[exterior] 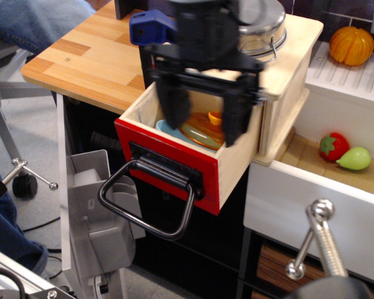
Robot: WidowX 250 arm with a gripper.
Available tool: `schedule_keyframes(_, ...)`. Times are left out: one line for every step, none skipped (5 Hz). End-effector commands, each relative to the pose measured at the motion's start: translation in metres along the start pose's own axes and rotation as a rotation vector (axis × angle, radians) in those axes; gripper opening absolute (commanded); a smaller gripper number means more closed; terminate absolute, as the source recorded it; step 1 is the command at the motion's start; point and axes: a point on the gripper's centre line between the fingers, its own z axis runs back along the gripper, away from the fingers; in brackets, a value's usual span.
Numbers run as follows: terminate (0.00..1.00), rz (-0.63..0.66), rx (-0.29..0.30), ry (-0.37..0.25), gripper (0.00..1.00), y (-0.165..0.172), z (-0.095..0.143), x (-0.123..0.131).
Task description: Close drawer of box
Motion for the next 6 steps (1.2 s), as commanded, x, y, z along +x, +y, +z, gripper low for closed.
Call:
schedule_keyframes(0.0,-0.041,0.063,-0.035,1.0,0.029,-0.008,-0.016)
schedule_keyframes(0.0,-0.004,0.106,-0.013,1.0,0.04,-0.016,-0.009)
schedule_keyframes(0.0,-0.005,0.096,-0.028,1.0,0.047,-0.018,-0.001)
schedule_keyframes(0.0,0.05,0.12,-0.016,1.0,0.059,-0.021,0.015)
schedule_keyframes(0.0,0.072,0.134,-0.07,1.0,0.06,-0.02,0.029)
schedule_keyframes(0.0,0.087,0.152,-0.122,1.0,0.06,-0.02,0.032)
